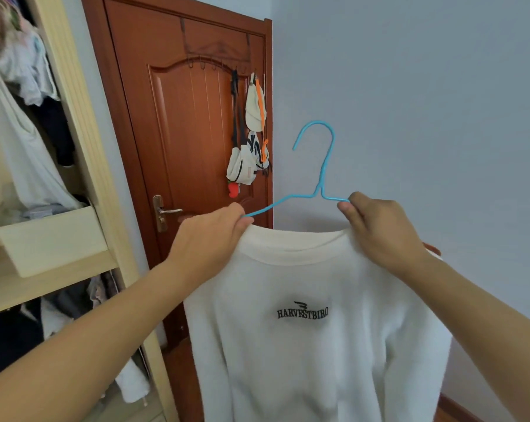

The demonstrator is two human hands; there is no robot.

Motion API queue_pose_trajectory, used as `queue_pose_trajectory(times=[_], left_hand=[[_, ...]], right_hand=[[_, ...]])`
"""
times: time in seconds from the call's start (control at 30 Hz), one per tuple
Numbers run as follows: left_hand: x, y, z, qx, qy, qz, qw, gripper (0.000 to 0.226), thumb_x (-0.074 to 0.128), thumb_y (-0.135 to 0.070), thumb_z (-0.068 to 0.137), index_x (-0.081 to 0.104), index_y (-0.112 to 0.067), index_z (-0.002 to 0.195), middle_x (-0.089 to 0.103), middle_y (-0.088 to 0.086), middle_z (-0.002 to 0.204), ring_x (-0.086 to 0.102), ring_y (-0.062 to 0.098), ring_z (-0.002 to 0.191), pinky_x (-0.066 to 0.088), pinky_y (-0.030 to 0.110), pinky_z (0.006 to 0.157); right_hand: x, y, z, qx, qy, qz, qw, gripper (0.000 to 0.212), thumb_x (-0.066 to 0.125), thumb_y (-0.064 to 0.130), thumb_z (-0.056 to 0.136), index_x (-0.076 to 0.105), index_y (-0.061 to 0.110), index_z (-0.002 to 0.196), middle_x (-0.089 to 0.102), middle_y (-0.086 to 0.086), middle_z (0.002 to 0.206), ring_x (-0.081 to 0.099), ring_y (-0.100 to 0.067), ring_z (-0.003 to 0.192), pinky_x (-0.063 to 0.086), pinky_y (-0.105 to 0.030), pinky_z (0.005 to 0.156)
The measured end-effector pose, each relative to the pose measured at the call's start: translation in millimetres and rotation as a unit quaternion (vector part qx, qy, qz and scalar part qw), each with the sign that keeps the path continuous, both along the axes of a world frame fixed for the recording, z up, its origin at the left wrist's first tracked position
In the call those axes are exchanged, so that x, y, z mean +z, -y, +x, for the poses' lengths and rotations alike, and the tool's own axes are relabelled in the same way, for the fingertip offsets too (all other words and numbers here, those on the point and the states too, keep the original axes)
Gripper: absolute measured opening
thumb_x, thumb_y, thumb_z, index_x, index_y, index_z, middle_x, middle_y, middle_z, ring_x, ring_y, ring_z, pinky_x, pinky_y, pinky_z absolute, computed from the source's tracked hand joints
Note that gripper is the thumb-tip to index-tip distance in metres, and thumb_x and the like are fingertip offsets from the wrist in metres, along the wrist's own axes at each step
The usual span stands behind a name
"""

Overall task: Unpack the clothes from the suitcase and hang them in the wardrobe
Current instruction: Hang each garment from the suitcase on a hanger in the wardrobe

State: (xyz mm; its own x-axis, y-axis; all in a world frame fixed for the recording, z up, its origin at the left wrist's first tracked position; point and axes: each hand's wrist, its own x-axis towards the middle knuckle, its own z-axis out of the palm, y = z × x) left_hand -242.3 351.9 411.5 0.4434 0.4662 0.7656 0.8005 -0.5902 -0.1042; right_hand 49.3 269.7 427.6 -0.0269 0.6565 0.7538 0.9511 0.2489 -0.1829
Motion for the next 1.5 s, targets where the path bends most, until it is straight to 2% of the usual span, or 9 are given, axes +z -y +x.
queue_pose_trajectory(times=[0.17, 0.33, 0.5, 0.83, 1.0, 1.07, 1.2, 1.33, 1.5], left_hand=[[8, -10, -14, 0.018, -0.012, 0.028, 0.999, 0.044, 0.019, -0.050, 0.108, 0.044, -0.024, 0.083, 0.052, -0.006, 0.066, 0.052, 0.024, 0.050, 0.031, 0.030, 0.043], [6, -7, -23, 0.030, 0.048, -0.006, 0.998, 0.035, 0.031, -0.037, 0.110, 0.054, -0.018, 0.093, 0.057, -0.003, 0.073, 0.039, 0.017, 0.057, 0.033, 0.034, 0.053], [11, -6, -18, 0.003, 0.005, 0.045, 0.999, 0.040, 0.028, -0.044, 0.106, 0.054, -0.019, 0.090, 0.054, -0.007, 0.067, 0.047, 0.018, 0.050, 0.025, 0.024, 0.044], [38, -39, -57, 0.050, 0.035, 0.095, 0.994, 0.045, 0.031, -0.041, 0.107, 0.060, -0.012, 0.086, 0.055, 0.001, 0.071, 0.048, 0.023, 0.053, 0.042, 0.035, 0.042], [35, -46, -76, 0.016, 0.023, 0.116, 0.993, 0.043, 0.039, -0.036, 0.108, 0.067, -0.007, 0.093, 0.064, 0.006, 0.078, 0.055, 0.025, 0.057, 0.044, 0.036, 0.045], [39, -46, -81, 0.014, 0.023, 0.099, 0.995, 0.042, 0.038, -0.038, 0.107, 0.066, -0.009, 0.095, 0.064, 0.004, 0.079, 0.056, 0.024, 0.060, 0.044, 0.035, 0.048], [54, -52, -104, 0.079, 0.044, 0.002, 0.996, 0.036, 0.037, -0.038, 0.108, 0.057, -0.013, 0.091, 0.056, 0.000, 0.074, 0.051, 0.026, 0.064, 0.039, 0.037, 0.058], [69, -51, -149, 0.114, 0.053, -0.042, 0.991, 0.031, 0.040, -0.036, 0.108, 0.043, -0.018, 0.083, 0.052, 0.004, 0.069, 0.053, 0.034, 0.067, 0.040, 0.040, 0.061], [121, -39, -201, 0.168, 0.107, -0.068, 0.978, 0.036, 0.043, -0.038, 0.107, 0.053, -0.013, 0.083, 0.056, 0.005, 0.078, 0.053, 0.029, 0.078, 0.032, 0.037, 0.064]], right_hand=[[3, 8, 17, 0.075, -0.073, -0.075, 0.992, 0.020, 0.051, 0.038, 0.101, 0.058, 0.024, 0.088, 0.053, 0.006, 0.060, 0.049, -0.009, 0.057, 0.037, -0.023, 0.058], [-18, 22, 37, 0.018, -0.049, -0.184, 0.981, 0.041, 0.037, 0.046, 0.102, 0.043, 0.024, 0.067, 0.050, 0.007, 0.060, 0.052, -0.017, 0.063, 0.038, -0.014, 0.058], [-28, 19, 28, 0.051, -0.012, -0.091, 0.995, 0.050, 0.025, 0.065, 0.098, 0.040, 0.026, 0.070, 0.050, 0.007, 0.058, 0.053, -0.007, 0.061, 0.038, -0.017, 0.058], [-27, 25, 24, 0.036, 0.133, 0.244, 0.960, 0.040, 0.041, 0.028, 0.106, 0.073, 0.005, 0.114, 0.070, -0.009, 0.099, 0.066, -0.029, 0.087, 0.052, -0.038, 0.067], [-1, 12, 6, 0.102, -0.095, -0.124, 0.982, 0.056, 0.036, 0.067, 0.095, 0.039, 0.046, 0.147, 0.059, 0.019, 0.130, 0.059, -0.003, 0.112, 0.051, -0.032, 0.096], [2, 5, -2, 0.123, -0.050, -0.253, 0.958, 0.058, 0.043, 0.069, 0.093, 0.031, 0.054, 0.147, 0.054, 0.026, 0.137, 0.057, -0.001, 0.120, 0.045, -0.032, 0.107], [10, 13, -52, 0.292, -0.065, -0.273, 0.914, 0.071, 0.061, 0.047, 0.090, 0.022, 0.055, 0.149, 0.033, 0.041, 0.148, 0.032, 0.012, 0.139, 0.026, -0.015, 0.116], [46, 10, -98, 0.366, -0.053, -0.380, 0.848, 0.054, 0.073, 0.045, 0.082, 0.058, 0.045, 0.134, 0.053, 0.035, 0.137, 0.045, 0.014, 0.128, 0.033, -0.018, 0.112], [82, -10, -151, 0.413, -0.154, -0.358, 0.824, 0.063, 0.077, 0.004, 0.084, 0.062, 0.043, 0.131, 0.067, 0.027, 0.120, 0.064, 0.002, 0.111, 0.051, -0.014, 0.089]])
